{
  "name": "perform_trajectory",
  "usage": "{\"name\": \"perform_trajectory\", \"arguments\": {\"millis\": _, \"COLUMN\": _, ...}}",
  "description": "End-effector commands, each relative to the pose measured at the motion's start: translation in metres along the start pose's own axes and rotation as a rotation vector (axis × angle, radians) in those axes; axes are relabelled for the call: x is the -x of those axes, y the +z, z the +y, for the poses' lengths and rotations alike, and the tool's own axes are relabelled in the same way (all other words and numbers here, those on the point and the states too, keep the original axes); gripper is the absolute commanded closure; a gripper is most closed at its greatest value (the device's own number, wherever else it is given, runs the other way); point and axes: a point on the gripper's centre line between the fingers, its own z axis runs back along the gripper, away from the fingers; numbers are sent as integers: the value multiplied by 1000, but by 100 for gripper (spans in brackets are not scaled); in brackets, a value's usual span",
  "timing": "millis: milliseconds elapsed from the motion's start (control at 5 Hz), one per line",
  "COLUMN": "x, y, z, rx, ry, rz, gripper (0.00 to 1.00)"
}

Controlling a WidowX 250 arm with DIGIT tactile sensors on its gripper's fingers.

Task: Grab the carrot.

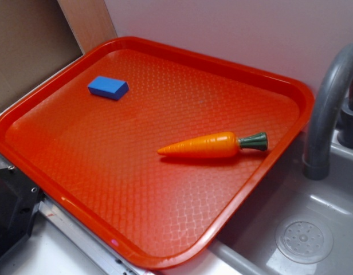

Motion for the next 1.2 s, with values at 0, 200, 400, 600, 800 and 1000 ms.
{"name": "perform_trajectory", "arguments": {"millis": 0, "x": 0, "y": 0, "z": 0, "rx": 0, "ry": 0, "rz": 0, "gripper": 0}}
{"name": "perform_trajectory", "arguments": {"millis": 200, "x": -24, "y": -20, "z": -14, "rx": -16, "ry": -151, "rz": -87, "gripper": 0}}
{"name": "perform_trajectory", "arguments": {"millis": 400, "x": -42, "y": -39, "z": -31, "rx": 15, "ry": -286, "rz": -156, "gripper": 0}}
{"name": "perform_trajectory", "arguments": {"millis": 600, "x": -63, "y": -72, "z": -60, "rx": 30, "ry": -489, "rz": -219, "gripper": 0}}
{"name": "perform_trajectory", "arguments": {"millis": 800, "x": -78, "y": -105, "z": -96, "rx": 77, "ry": -628, "rz": -202, "gripper": 0}}
{"name": "perform_trajectory", "arguments": {"millis": 1000, "x": -96, "y": -144, "z": -128, "rx": 111, "ry": -717, "rz": -159, "gripper": 0}}
